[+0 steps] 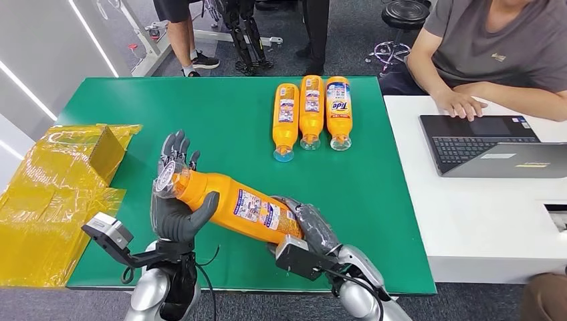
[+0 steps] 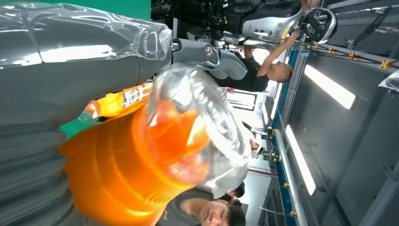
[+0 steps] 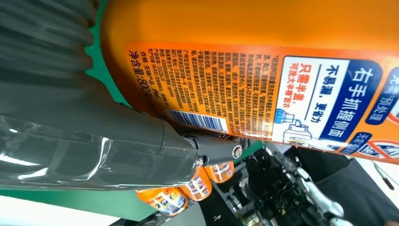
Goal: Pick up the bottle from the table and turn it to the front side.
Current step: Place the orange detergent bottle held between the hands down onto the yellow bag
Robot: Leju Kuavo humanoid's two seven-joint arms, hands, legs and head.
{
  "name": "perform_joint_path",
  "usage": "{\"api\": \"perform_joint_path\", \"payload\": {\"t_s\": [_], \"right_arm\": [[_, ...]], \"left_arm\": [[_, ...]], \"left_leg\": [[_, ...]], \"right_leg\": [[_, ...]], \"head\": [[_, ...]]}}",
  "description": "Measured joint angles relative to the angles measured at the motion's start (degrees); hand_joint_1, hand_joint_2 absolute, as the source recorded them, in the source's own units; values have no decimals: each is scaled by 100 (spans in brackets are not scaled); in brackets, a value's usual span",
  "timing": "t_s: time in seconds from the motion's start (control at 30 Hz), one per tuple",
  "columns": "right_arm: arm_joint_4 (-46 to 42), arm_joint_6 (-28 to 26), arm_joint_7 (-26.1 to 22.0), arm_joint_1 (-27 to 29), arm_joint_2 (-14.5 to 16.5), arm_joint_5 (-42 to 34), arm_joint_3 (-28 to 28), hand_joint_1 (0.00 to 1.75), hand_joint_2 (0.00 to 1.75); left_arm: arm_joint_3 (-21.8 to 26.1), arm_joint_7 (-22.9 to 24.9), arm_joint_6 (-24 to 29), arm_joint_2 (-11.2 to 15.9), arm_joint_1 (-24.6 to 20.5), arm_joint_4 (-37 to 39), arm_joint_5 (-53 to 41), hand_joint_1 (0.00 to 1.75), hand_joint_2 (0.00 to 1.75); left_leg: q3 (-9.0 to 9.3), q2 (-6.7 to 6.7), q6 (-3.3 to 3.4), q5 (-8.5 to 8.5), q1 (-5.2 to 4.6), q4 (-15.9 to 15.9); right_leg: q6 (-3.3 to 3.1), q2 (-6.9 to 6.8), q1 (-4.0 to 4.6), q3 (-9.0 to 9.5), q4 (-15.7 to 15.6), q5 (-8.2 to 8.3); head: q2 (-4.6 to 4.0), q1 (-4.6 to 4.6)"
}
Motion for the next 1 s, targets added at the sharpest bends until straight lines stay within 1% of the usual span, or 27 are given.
{"api": "perform_joint_path", "payload": {"t_s": [0.23,0.33,0.37,0.47,0.5,0.6,0.77,0.9,1.0], "right_arm": [[1,323,-117,87,-66,111,-66,175,175],[7,393,-178,110,-78,171,-86,175,175],[14,410,-197,117,-79,185,-87,175,175],[46,426,-227,138,-82,197,-101,175,175],[56,426,-228,143,-84,198,-107,175,175],[69,420,-225,169,-88,217,-129,175,175],[54,382,-196,303,-99,297,-186,175,175],[-26,248,-182,442,-99,376,-245,175,175],[-113,115,-224,575,-94,251,-300,175,175]], "left_arm": [[37,218,-55,2,7,22,-49,0,175],[37,298,-64,2,5,66,-158,21,175],[37,317,-78,2,5,79,-194,46,175],[37,367,-130,4,9,110,-292,156,175],[37,374,-142,4,12,121,-315,175,175],[37,393,-216,2,33,146,-413,175,175],[37,464,-483,-3,60,174,-558,175,175],[39,481,-593,-36,59,196,-590,175,175],[42,487,-642,-59,60,197,-625,175,175]], "left_leg": [[0,0,0,0,0,0],[0,0,0,0,0,0],[0,0,0,0,0,0],[0,0,0,0,0,0],[0,0,0,0,0,0],[0,1,0,0,0,0],[-1,1,0,-1,0,0],[-2,0,0,-1,0,0],[-3,-1,1,-1,0,0]], "right_leg": [[0,0,0,0,0,0],[0,1,0,0,0,0],[0,1,0,0,0,0],[0,1,0,0,0,0],[0,1,0,0,0,0],[0,1,0,0,0,0],[0,1,0,-1,0,-1],[1,-1,0,0,-1,-1],[1,-1,0,0,0,-1]], "head": [[0,0],[0,0],[0,0],[0,0],[0,0],[0,0],[0,-1],[0,-1],[0,-1]]}}
